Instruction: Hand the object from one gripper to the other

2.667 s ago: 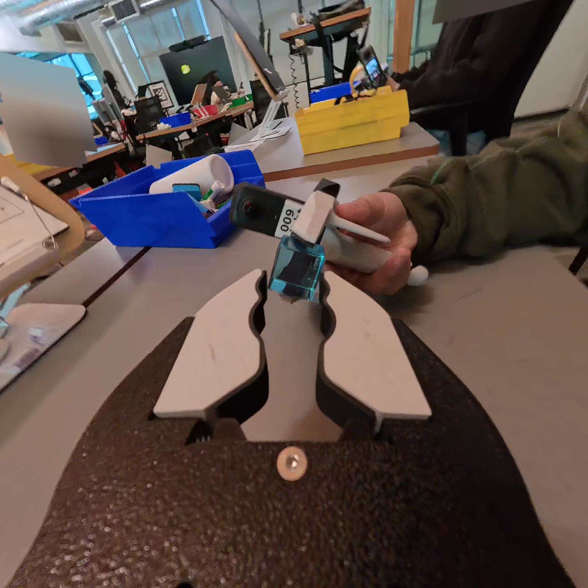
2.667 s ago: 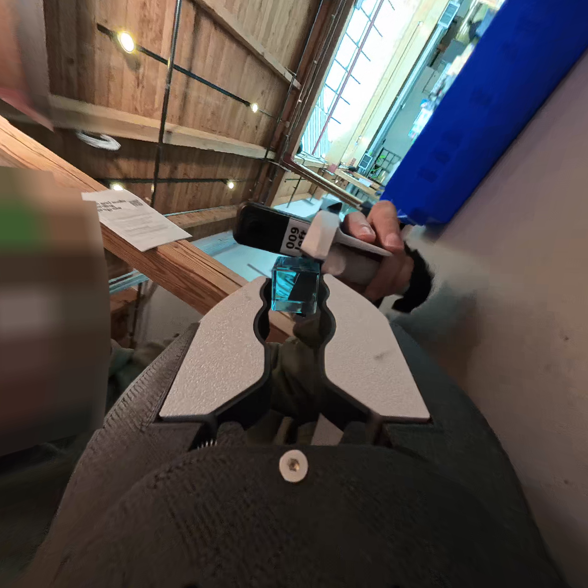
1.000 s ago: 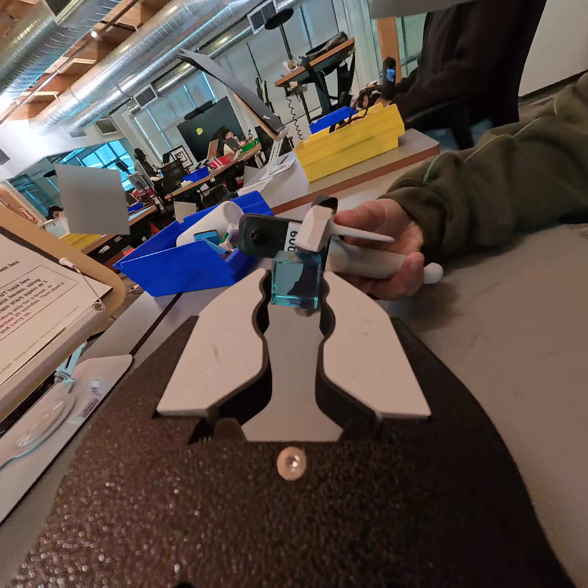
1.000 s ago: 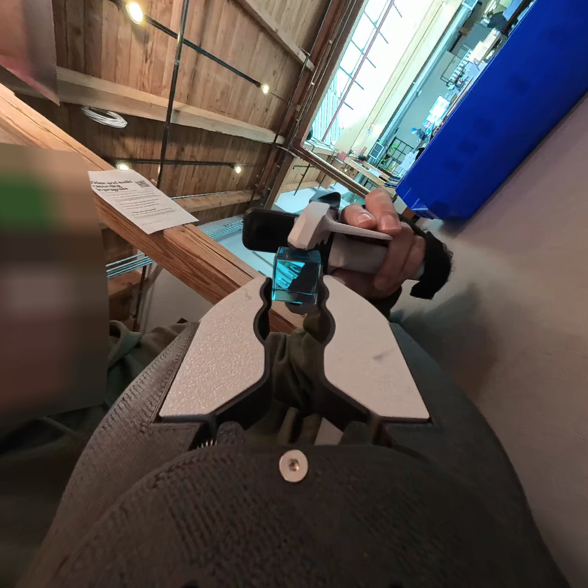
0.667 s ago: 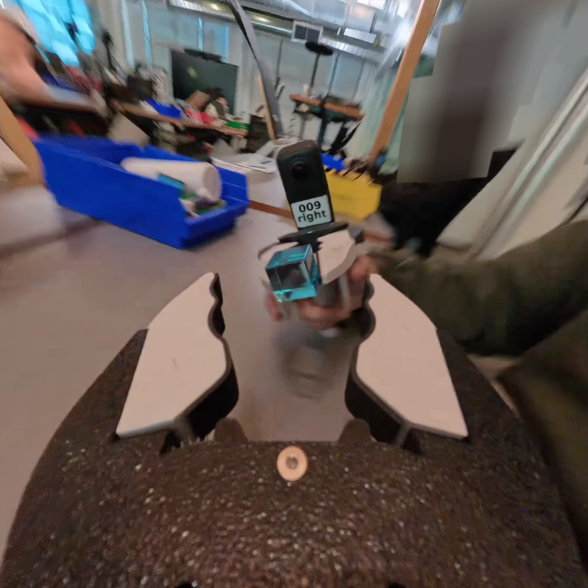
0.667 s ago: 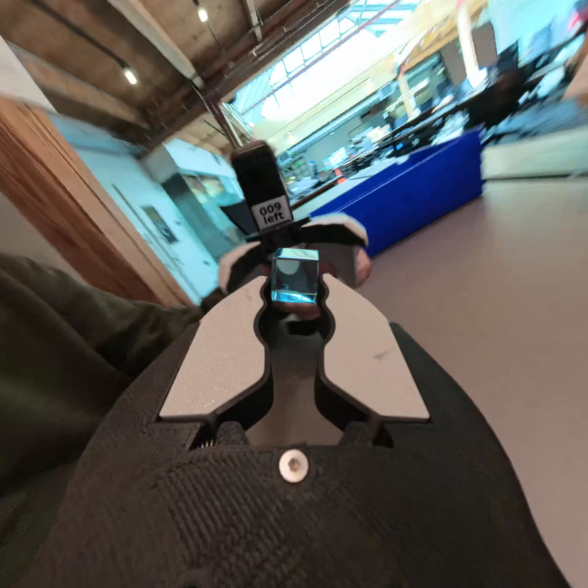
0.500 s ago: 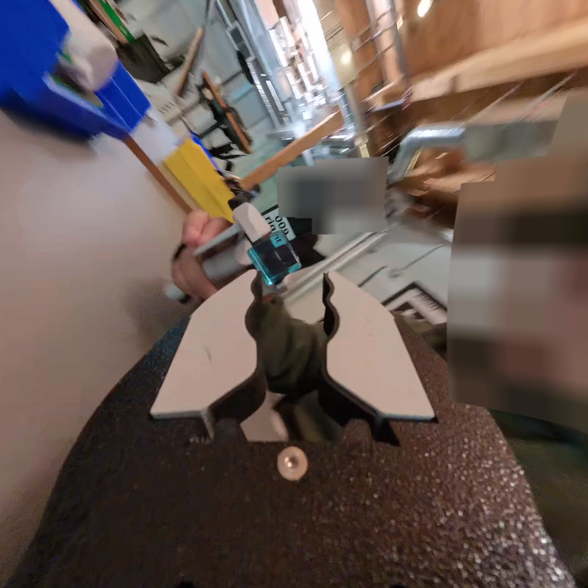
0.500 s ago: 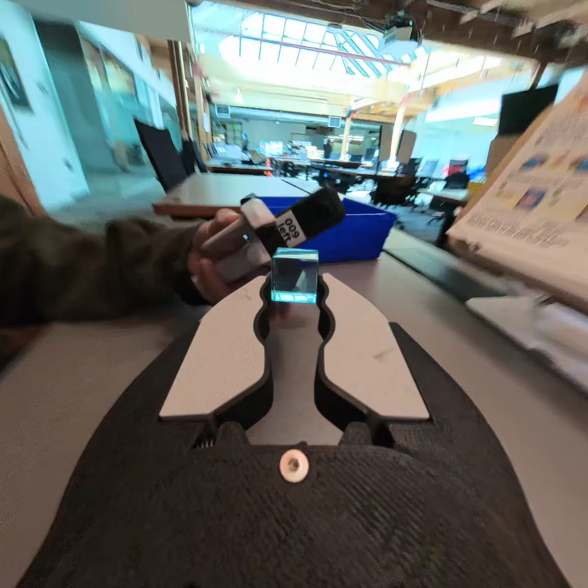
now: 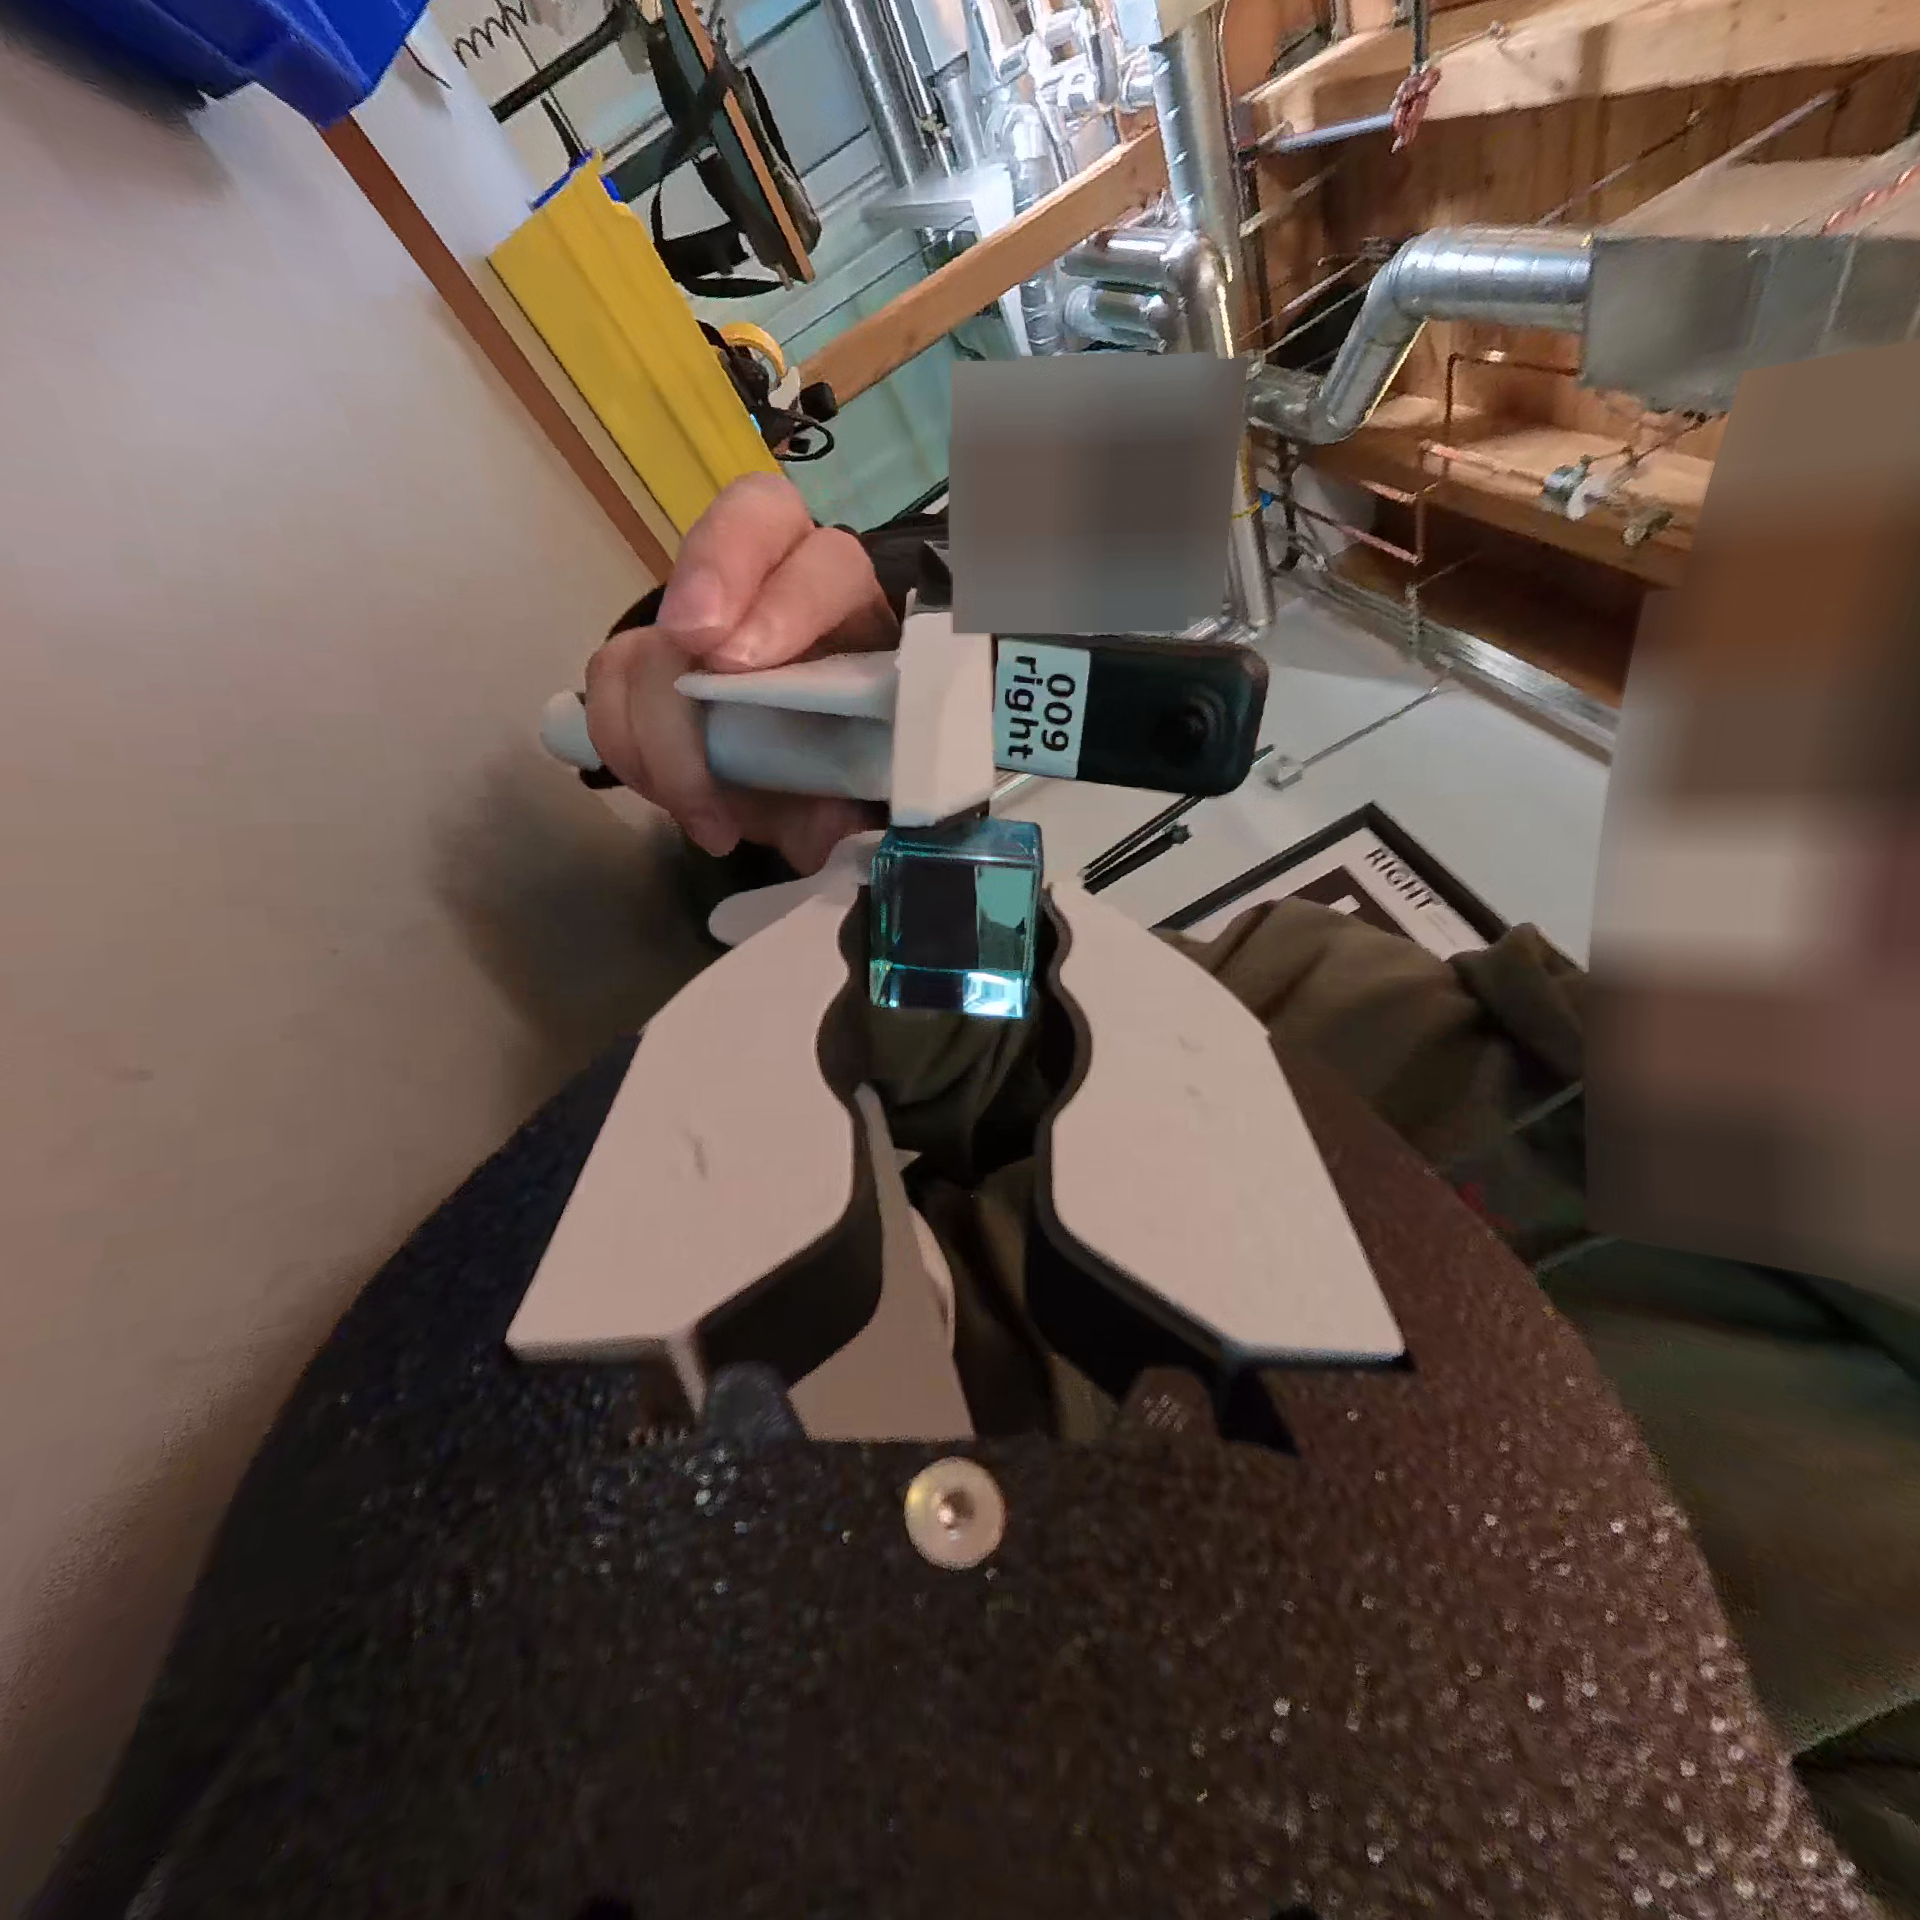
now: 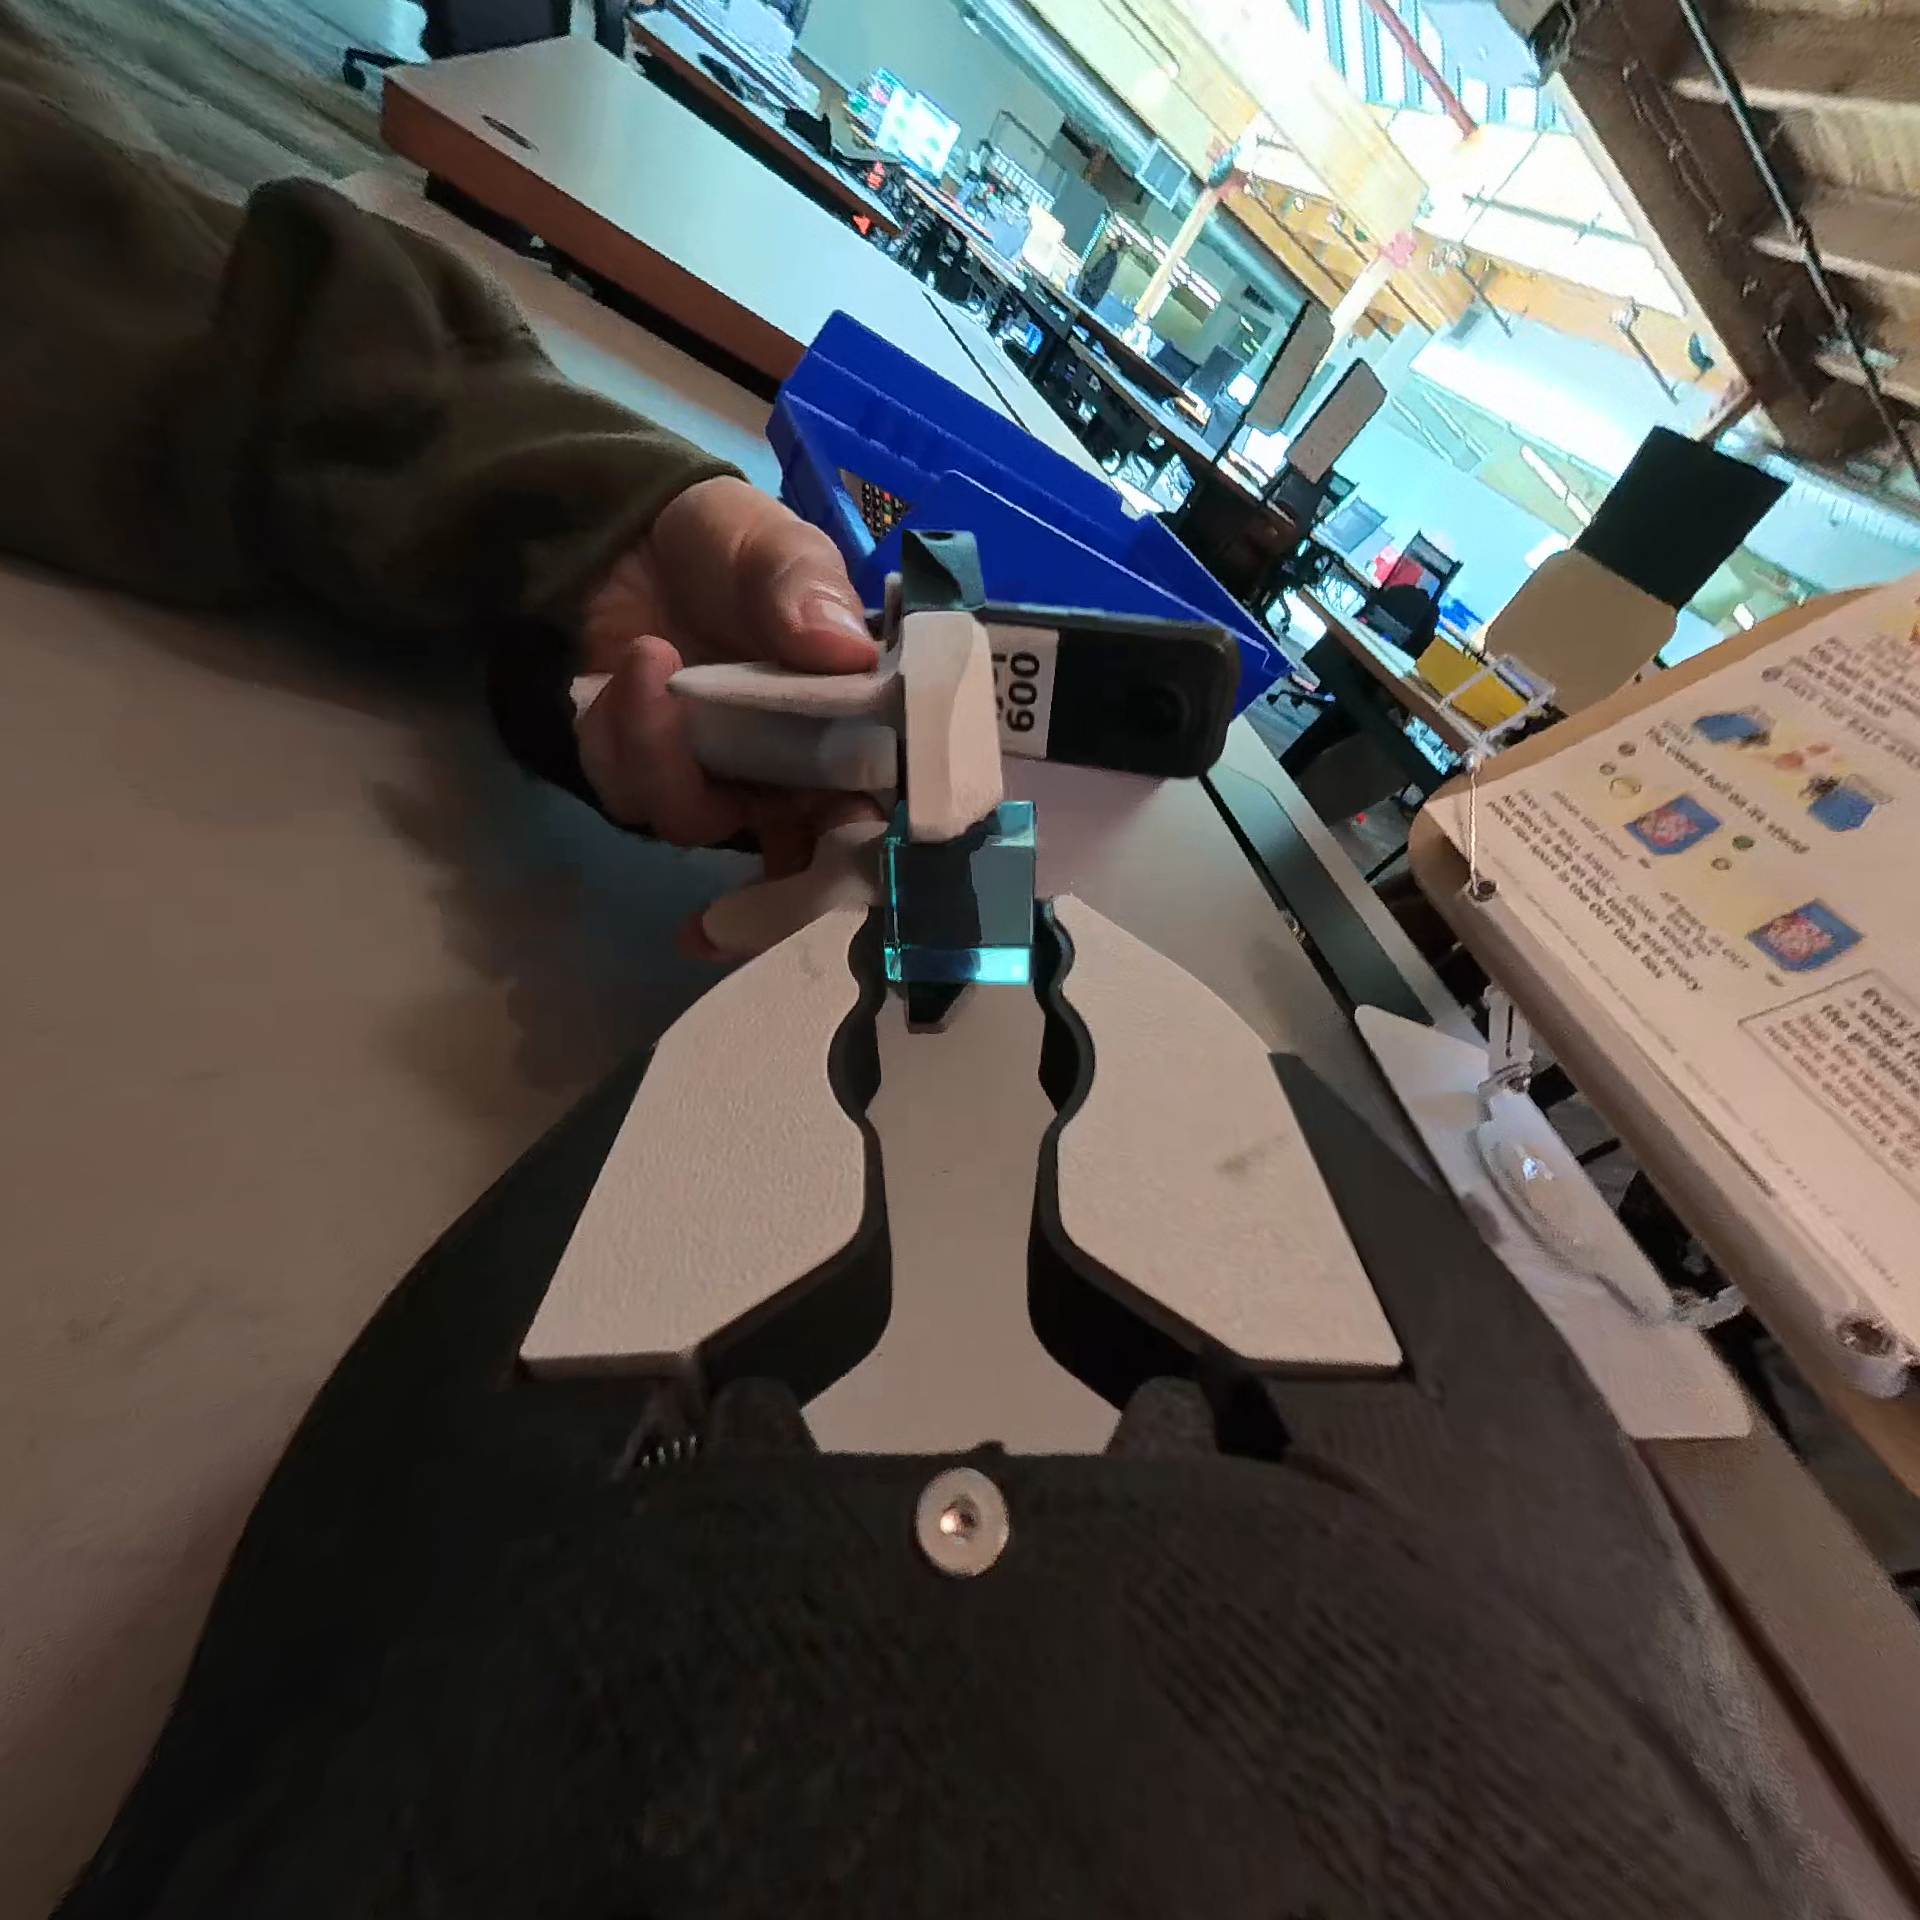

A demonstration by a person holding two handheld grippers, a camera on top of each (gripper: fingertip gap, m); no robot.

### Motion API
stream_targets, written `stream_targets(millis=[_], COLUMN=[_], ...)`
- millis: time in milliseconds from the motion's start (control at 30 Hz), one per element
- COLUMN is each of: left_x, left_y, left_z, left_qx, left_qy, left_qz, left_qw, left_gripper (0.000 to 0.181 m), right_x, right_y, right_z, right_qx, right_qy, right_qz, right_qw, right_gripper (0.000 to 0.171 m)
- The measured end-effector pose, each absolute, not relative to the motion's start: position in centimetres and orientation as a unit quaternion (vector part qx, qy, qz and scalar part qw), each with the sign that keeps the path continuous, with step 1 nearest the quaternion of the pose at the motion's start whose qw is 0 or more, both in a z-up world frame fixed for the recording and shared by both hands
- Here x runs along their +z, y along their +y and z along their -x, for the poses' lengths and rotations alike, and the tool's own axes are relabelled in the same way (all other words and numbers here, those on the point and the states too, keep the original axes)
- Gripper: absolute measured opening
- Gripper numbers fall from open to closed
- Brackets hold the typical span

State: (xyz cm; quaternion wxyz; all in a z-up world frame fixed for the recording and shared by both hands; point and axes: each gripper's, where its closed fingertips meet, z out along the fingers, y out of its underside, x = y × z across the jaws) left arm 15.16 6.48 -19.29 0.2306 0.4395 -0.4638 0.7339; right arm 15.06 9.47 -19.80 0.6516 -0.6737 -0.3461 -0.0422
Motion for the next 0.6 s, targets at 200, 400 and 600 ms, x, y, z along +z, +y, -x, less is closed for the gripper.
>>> stream_targets(millis=[200,400,600], left_x=[-19.6,-17.8,-19.0], left_y=[10.0,9.5,8.3], left_z=[-16.8,-16.5,-16.4], left_qx=[0.703,0.608,0.538], left_qy=[-0.565,-0.665,-0.712], left_qz=[-0.428,-0.252,-0.185], left_qw=[-0.054,-0.353,-0.412], left_gripper=[0.028,0.028,0.028], right_x=[-18.9,-17.3,-17.4], right_y=[9.9,9.6,9.2], right_z=[-15.5,-15.6,-12.9], right_qx=[0.247,0.624,0.672], right_qy=[-0.142,0.084,0.061], right_qz=[0.720,0.582,0.570], right_qw=[0.633,0.515,0.468], right_gripper=[0.084,0.059,0.039])
